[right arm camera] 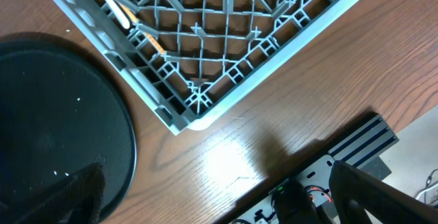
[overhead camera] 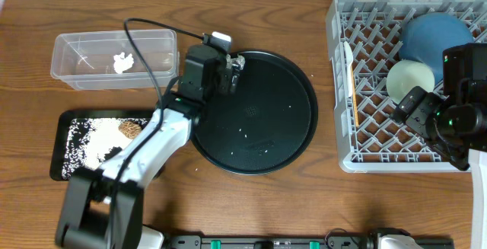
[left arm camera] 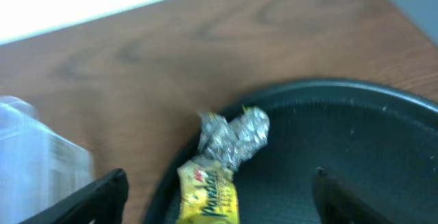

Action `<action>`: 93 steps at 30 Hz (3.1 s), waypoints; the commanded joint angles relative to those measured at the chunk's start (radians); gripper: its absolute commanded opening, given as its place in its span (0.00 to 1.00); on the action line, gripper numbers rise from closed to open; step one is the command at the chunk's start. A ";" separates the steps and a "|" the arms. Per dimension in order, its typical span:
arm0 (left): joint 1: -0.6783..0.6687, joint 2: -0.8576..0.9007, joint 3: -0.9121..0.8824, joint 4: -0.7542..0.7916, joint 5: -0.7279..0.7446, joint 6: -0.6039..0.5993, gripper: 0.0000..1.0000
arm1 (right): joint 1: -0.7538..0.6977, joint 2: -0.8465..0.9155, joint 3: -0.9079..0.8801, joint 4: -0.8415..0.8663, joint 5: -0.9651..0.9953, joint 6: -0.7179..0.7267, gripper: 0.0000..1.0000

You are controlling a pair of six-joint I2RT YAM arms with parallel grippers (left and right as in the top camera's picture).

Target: Sort waste into correct bins and load items into the dishwasher rack

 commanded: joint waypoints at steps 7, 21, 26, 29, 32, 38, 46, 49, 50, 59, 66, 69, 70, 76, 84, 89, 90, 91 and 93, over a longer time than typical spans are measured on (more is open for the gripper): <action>0.002 0.239 0.008 0.135 0.035 -0.010 0.88 | -0.007 -0.003 0.000 -0.001 0.003 0.016 0.99; 0.002 0.351 0.008 0.280 0.035 -0.137 0.88 | -0.007 -0.003 0.000 -0.001 0.003 0.016 0.99; 0.002 0.389 0.008 0.302 0.035 -0.159 0.93 | -0.007 -0.003 0.000 -0.001 0.003 0.016 0.99; 0.002 0.391 0.008 0.302 0.035 -0.159 0.95 | -0.007 -0.003 0.000 -0.001 0.003 0.016 0.99; 0.002 0.391 0.010 0.301 0.035 -0.159 0.95 | -0.007 -0.003 0.000 -0.001 0.003 0.016 0.99; 0.002 0.391 0.010 0.287 0.035 -0.158 0.66 | -0.007 -0.003 0.000 -0.001 0.003 0.016 0.99; 0.002 0.379 0.010 0.284 0.035 -0.158 0.22 | -0.007 -0.003 0.000 -0.001 0.003 0.016 0.99; 0.002 0.353 0.010 0.277 0.035 -0.158 0.07 | -0.007 -0.003 0.000 -0.001 0.003 0.016 0.99; 0.002 0.342 0.010 0.273 0.035 -0.158 0.06 | -0.007 -0.003 0.000 -0.001 0.003 0.016 0.99; 0.002 0.194 0.010 0.194 0.035 -0.150 0.06 | -0.007 -0.003 0.000 -0.001 0.003 0.016 0.99; 0.003 0.032 0.010 0.160 0.034 -0.115 0.07 | -0.007 -0.003 0.000 -0.001 0.003 0.016 0.99; 0.002 -0.001 0.010 0.142 0.035 -0.113 0.08 | -0.007 -0.003 0.000 -0.001 0.003 0.016 0.99; 0.002 -0.002 0.010 0.130 0.035 -0.113 0.17 | -0.007 -0.003 0.000 -0.001 0.003 0.016 0.99; 0.003 0.079 0.009 0.019 0.034 -0.113 0.86 | -0.007 -0.003 0.000 -0.001 0.003 0.016 0.99; 0.006 0.185 0.009 -0.005 0.009 -0.258 0.99 | -0.007 -0.003 0.000 -0.001 0.003 0.016 0.99; 0.024 0.185 0.009 0.027 -0.003 -0.460 0.99 | -0.007 -0.003 0.000 -0.001 0.003 0.016 0.99; 0.028 0.185 0.009 0.024 -0.002 -0.512 0.99 | -0.007 -0.003 -0.001 -0.001 0.003 0.016 0.99; 0.030 0.187 0.009 0.021 -0.002 -0.554 0.99 | -0.007 -0.003 0.000 -0.001 0.003 0.016 0.99; 0.031 0.192 0.009 0.004 -0.002 -0.653 0.99 | -0.007 -0.003 0.000 -0.001 0.003 0.016 0.99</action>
